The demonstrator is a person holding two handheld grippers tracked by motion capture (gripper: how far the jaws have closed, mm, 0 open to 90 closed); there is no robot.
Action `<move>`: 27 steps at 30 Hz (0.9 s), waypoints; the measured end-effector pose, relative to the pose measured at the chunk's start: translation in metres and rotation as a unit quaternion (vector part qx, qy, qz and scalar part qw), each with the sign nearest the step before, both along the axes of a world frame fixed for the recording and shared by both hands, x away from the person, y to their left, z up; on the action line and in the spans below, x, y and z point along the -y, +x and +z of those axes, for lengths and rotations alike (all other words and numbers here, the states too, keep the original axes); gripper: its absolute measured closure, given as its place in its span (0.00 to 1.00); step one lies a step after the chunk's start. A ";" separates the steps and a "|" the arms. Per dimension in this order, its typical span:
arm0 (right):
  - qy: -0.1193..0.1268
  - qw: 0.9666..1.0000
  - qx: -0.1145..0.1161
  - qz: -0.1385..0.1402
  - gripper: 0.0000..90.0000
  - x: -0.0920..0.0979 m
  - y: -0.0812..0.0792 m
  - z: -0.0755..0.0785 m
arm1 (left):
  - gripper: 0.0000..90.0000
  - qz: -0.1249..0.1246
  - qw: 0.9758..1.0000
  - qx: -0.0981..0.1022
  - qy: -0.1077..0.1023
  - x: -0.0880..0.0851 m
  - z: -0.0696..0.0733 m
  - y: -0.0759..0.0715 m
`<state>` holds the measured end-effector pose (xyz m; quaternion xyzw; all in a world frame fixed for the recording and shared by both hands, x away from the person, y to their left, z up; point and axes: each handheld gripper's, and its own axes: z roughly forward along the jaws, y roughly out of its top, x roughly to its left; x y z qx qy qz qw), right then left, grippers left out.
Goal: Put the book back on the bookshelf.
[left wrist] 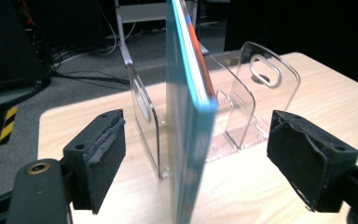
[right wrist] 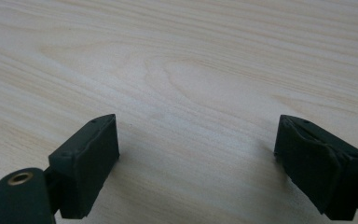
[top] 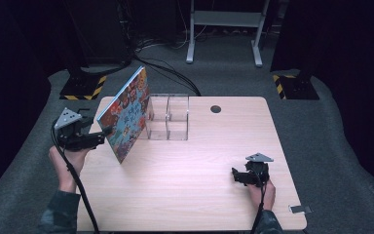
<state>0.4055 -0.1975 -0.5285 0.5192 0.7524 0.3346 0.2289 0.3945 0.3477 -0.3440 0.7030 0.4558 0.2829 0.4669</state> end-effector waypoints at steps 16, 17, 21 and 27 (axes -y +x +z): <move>0.001 1.000 -0.001 0.000 0.14 0.000 0.001 0.000 | 0.04 0.004 0.996 -0.082 0.021 -0.010 -0.069 -0.030; 0.000 1.000 -0.001 0.000 0.14 0.000 0.001 0.000 | 0.04 0.006 0.996 -0.087 0.023 -0.010 -0.074 -0.031; 0.000 1.000 -0.001 0.000 0.14 0.000 0.001 0.000 | 0.02 0.006 0.993 -0.113 0.023 -0.011 -0.094 -0.036; 0.001 1.000 0.002 -0.005 0.13 -0.002 0.002 0.000 | 0.00 0.004 0.988 -0.154 0.030 -0.010 -0.131 -0.048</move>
